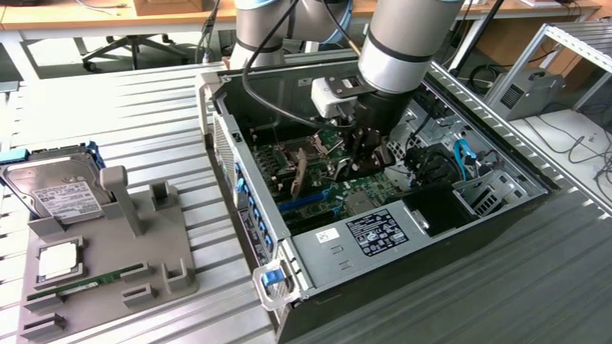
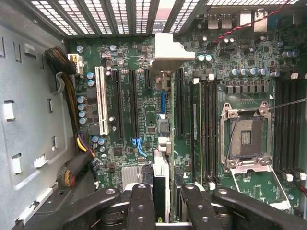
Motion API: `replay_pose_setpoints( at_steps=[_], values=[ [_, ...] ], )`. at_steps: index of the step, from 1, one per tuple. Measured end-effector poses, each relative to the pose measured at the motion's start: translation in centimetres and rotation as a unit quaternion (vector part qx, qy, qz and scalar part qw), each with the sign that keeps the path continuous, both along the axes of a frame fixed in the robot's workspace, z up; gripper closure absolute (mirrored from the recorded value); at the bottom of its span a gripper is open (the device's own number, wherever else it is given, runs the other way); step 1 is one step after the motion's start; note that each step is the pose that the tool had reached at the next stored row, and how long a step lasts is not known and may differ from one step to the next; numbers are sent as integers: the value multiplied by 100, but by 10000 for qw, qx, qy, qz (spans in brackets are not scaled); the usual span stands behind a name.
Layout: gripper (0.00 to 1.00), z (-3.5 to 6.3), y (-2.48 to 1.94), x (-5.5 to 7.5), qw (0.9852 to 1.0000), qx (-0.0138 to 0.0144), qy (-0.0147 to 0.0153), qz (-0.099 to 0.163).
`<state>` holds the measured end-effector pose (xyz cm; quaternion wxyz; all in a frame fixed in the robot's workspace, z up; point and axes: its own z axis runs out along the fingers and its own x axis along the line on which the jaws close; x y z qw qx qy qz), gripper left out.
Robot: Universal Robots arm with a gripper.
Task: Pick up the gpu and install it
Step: 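Insert the gpu into the slot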
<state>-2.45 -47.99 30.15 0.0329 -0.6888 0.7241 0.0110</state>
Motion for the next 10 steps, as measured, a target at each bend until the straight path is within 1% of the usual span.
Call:
replay_pose_setpoints(
  at_steps=[10],
  values=[
    [73,-36,0,0,10000,0,0,0]
  ],
)
